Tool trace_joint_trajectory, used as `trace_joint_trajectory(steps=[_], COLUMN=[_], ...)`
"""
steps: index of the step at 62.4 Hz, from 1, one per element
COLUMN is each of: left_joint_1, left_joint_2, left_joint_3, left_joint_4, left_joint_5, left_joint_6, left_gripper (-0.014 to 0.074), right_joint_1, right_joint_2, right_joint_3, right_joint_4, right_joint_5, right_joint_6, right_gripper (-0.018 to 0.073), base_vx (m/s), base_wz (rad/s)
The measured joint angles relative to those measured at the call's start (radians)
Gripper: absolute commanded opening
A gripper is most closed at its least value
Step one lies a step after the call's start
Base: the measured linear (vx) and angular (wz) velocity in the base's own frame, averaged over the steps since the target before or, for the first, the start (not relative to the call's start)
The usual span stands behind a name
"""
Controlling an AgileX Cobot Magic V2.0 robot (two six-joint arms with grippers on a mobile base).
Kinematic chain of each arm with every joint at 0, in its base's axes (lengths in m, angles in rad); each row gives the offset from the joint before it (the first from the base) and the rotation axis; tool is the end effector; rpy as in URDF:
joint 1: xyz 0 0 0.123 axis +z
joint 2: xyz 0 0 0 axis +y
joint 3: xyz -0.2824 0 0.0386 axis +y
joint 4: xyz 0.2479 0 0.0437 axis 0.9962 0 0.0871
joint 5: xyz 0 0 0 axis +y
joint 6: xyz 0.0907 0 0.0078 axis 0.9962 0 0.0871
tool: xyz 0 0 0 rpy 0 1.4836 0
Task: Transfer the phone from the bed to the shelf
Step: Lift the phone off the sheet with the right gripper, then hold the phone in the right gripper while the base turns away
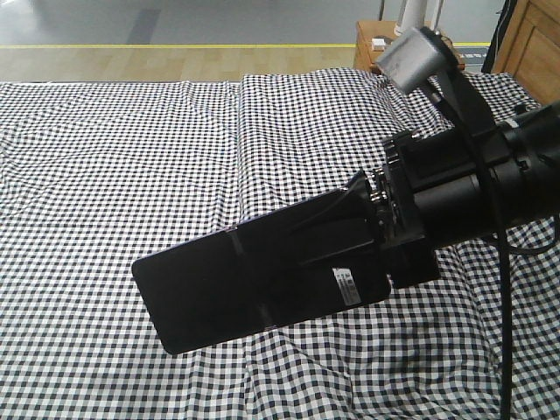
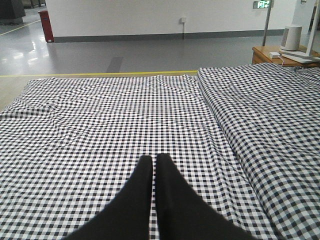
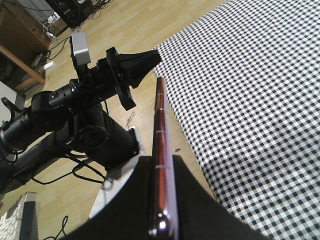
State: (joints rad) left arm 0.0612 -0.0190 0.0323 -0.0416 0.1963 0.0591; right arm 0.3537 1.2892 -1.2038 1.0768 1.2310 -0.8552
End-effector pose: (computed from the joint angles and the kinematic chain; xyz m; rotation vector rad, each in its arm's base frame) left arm 0.0557 0.0027 0.1854 -0.0302 1.6930 0.0527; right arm 0.1986 0.1539 0.3867 -1.1063 2.0114 1.2240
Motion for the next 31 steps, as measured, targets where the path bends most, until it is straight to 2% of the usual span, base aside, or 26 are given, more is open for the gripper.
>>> trace_joint_trajectory(steps=[31], left_joint_1=[0.0], left_joint_2=[0.0], left_joint_3=[0.0], left_joint_4=[0.0], left_joint_5=[0.0], left_joint_6=[0.0], left_gripper=[0.0001], right_joint_1=[0.0], right_joint_2=[0.0], right_joint_3=[0.001], right_joint_4=[0.0], right_joint_5=[0.0], right_joint_6=[0.0], right_gripper=[-0.0002], base_vx=[-0.02], base_wz=[0.08])
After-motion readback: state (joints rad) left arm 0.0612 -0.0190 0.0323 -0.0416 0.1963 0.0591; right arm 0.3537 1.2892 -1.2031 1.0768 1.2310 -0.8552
